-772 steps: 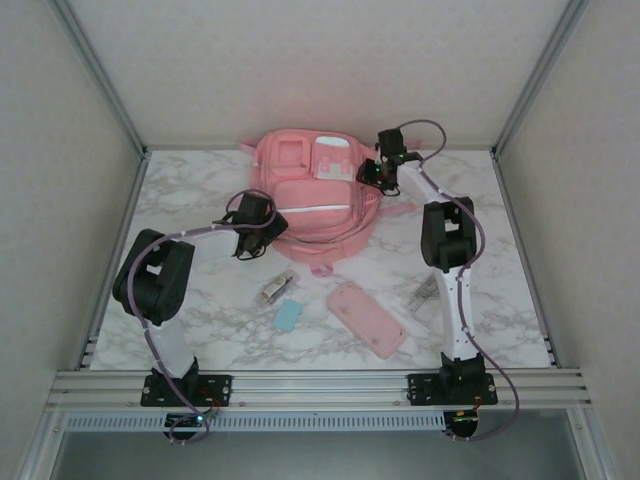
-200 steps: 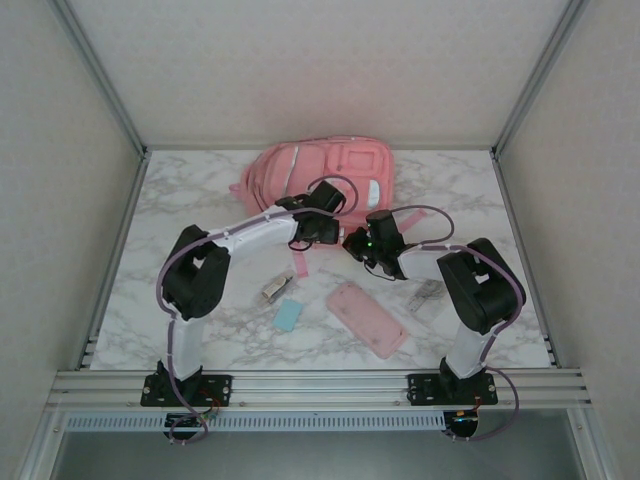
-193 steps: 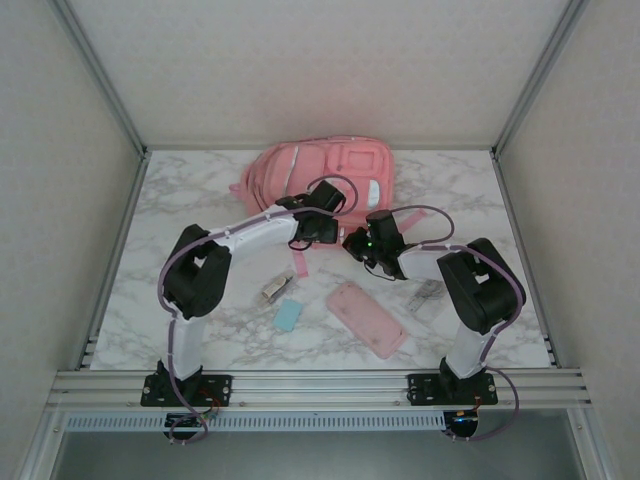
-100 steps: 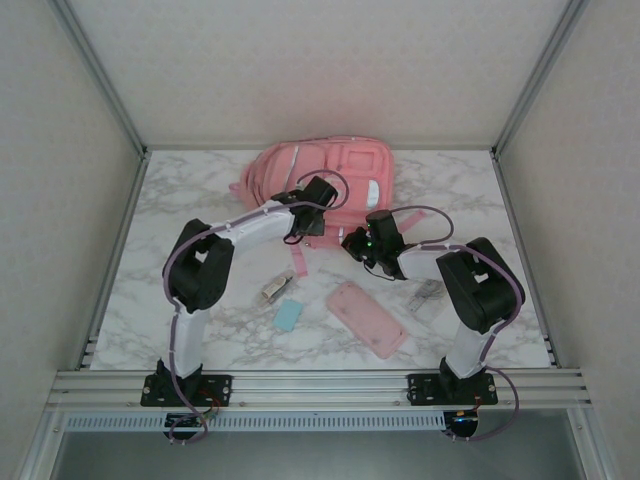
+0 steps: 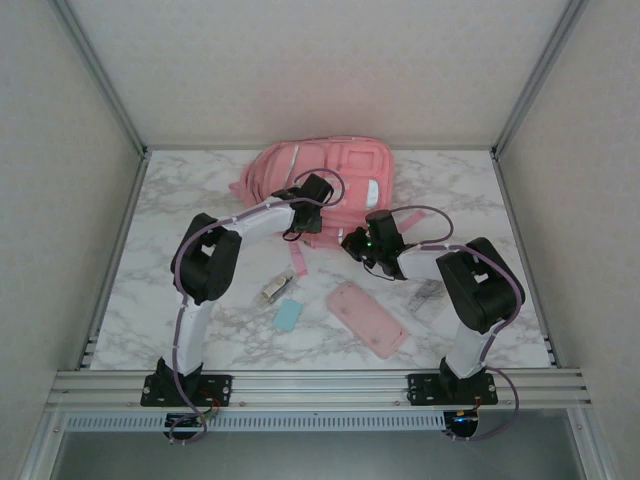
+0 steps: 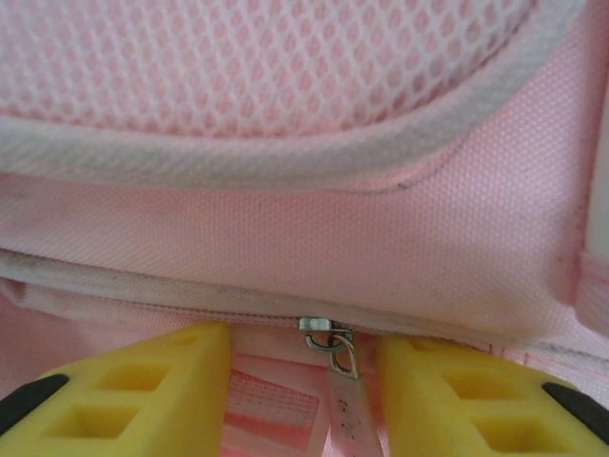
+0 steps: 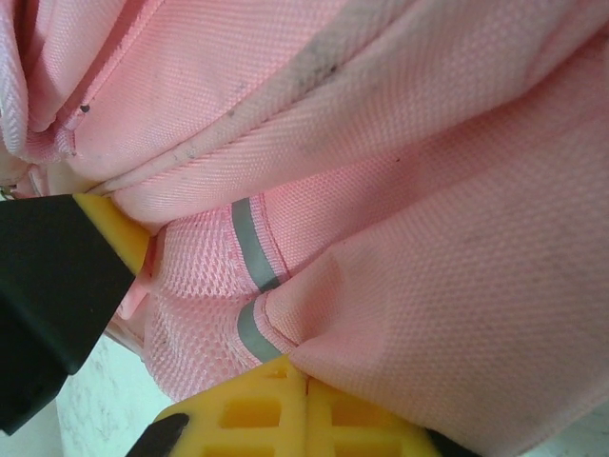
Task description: Pack books, pencil case, and school supplies into a backpack
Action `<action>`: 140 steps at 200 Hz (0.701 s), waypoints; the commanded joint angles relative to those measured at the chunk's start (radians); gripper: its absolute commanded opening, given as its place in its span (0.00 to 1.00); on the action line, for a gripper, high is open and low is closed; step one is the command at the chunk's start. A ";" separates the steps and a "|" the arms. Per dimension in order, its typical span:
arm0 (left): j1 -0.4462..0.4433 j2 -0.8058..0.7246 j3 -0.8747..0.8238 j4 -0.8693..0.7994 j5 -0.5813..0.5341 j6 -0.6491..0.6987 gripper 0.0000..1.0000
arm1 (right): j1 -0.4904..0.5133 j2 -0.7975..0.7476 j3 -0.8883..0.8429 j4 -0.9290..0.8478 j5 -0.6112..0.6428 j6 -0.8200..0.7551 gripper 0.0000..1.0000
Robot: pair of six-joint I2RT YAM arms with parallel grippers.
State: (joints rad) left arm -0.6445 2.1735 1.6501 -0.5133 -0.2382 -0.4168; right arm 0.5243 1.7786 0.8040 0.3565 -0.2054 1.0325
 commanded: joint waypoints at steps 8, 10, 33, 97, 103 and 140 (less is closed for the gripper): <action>0.009 0.066 0.023 0.008 0.044 0.001 0.24 | 0.029 0.015 0.003 0.007 -0.038 -0.016 0.00; 0.009 0.068 0.022 0.005 0.047 0.000 0.22 | 0.028 0.015 0.002 0.006 -0.038 -0.016 0.00; 0.012 0.060 0.002 -0.015 0.052 0.002 0.08 | 0.028 0.015 0.000 0.003 -0.031 -0.017 0.00; 0.039 -0.027 0.044 -0.144 0.072 0.085 0.00 | 0.026 0.011 0.003 -0.028 0.008 -0.040 0.00; 0.043 -0.033 0.061 -0.171 0.082 0.098 0.00 | 0.023 0.008 0.001 -0.035 0.014 -0.045 0.00; 0.065 -0.073 0.115 -0.287 0.149 0.165 0.00 | 0.013 -0.003 0.002 -0.073 0.042 -0.075 0.00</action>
State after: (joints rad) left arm -0.6155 2.1670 1.7252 -0.6514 -0.1200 -0.3233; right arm 0.5285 1.7786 0.8040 0.3477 -0.1867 1.0019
